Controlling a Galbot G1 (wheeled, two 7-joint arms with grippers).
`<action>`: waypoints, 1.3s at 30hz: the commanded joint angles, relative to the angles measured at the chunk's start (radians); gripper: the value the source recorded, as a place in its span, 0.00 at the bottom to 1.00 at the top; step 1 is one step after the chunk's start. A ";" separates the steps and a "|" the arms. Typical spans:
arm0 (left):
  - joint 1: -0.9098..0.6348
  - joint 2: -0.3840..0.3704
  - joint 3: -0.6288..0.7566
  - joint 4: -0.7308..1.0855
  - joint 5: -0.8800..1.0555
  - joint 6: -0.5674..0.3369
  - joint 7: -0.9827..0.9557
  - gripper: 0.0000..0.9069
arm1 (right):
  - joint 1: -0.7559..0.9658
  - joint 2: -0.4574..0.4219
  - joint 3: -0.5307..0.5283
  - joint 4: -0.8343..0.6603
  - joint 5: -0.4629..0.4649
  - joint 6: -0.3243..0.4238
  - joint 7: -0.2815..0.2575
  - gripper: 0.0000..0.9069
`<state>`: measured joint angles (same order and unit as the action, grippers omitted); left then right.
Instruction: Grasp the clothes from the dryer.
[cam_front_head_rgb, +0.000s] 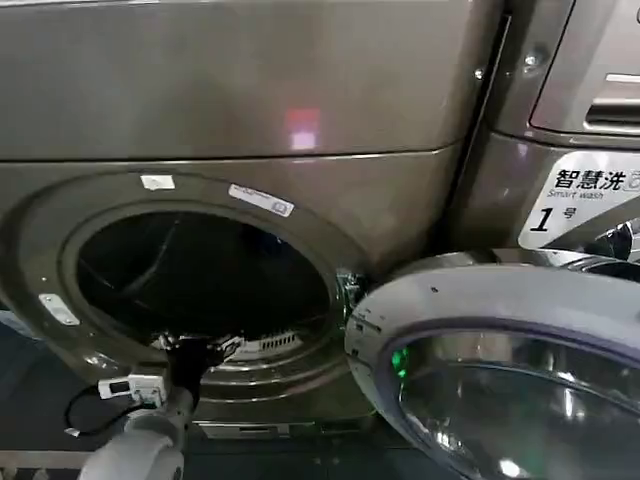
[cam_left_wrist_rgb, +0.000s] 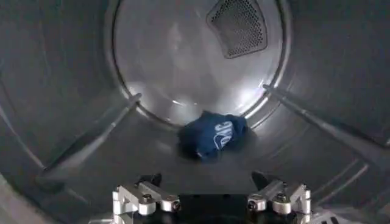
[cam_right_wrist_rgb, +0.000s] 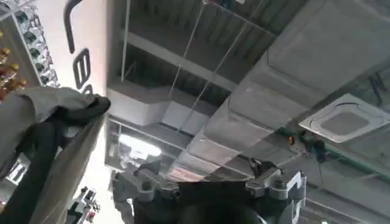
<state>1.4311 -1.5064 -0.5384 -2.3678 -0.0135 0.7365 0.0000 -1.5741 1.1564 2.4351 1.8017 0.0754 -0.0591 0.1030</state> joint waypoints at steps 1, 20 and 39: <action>0.005 0.001 -0.002 0.000 0.002 0.049 -0.001 1.00 | 0.001 0.005 -0.003 0.002 -0.002 0.002 0.001 1.00; 0.000 0.007 -0.002 -0.002 0.003 0.049 -0.001 1.00 | 0.008 0.010 -0.004 -0.001 -0.019 0.004 0.001 1.00; -0.001 0.012 -0.004 0.001 0.006 0.049 0.001 1.00 | 0.006 0.019 -0.007 -0.013 -0.031 0.030 -0.009 1.00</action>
<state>1.4333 -1.4946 -0.5440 -2.3723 -0.0075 0.7365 0.0009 -1.5677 1.1756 2.4294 1.7886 0.0498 -0.0384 0.0953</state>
